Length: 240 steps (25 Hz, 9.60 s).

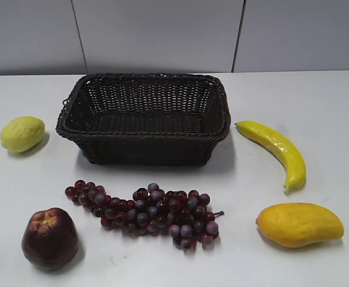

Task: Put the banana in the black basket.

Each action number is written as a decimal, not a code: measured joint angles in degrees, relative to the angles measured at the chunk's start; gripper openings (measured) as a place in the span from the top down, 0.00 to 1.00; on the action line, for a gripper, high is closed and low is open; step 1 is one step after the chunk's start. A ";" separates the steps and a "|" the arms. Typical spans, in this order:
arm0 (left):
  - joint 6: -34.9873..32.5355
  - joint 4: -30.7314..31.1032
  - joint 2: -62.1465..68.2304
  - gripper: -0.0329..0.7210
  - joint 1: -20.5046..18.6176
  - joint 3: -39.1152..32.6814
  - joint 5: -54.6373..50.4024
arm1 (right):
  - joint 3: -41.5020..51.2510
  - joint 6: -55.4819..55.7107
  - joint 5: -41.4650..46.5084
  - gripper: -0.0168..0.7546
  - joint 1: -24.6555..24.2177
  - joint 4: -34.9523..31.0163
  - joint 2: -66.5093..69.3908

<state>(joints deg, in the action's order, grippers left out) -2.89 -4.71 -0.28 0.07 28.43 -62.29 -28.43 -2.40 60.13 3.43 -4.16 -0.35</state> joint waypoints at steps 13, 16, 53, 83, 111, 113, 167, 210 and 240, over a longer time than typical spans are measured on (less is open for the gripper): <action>0.00 0.00 0.00 0.69 0.00 0.00 0.00 | 0.00 0.00 0.00 0.21 0.00 0.00 0.00; 0.00 0.00 0.00 0.69 0.00 0.00 0.00 | 0.00 0.00 -0.07 0.21 0.00 0.01 0.00; 0.00 0.00 0.00 0.69 0.00 0.00 0.00 | -31.71 -4.17 -19.33 0.21 0.32 -3.04 89.86; 0.00 0.00 0.00 0.69 0.00 0.00 0.00 | -55.28 -5.46 -12.52 0.19 9.72 2.09 122.17; 0.00 0.00 0.00 0.69 0.00 0.00 0.00 | -61.57 -5.53 -3.86 0.53 9.78 -0.07 124.58; 0.00 0.00 0.00 0.69 0.00 0.00 0.00 | -65.39 -5.57 -0.77 0.53 9.78 -0.07 124.35; 0.00 0.00 0.00 0.69 0.00 0.00 0.00 | -90.55 -11.71 4.47 0.22 29.02 0.76 122.88; 0.00 0.00 0.00 0.69 0.00 0.00 0.00 | -10.82 13.94 1.70 0.22 15.67 9.77 39.01; 0.00 0.00 0.00 0.69 0.00 0.00 0.00 | -0.18 1.83 0.69 0.22 -4.65 -0.12 -0.01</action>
<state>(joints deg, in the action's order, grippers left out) -2.89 -4.71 -0.28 0.07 28.43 -62.29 -28.61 -0.57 60.82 -1.21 -4.28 -0.35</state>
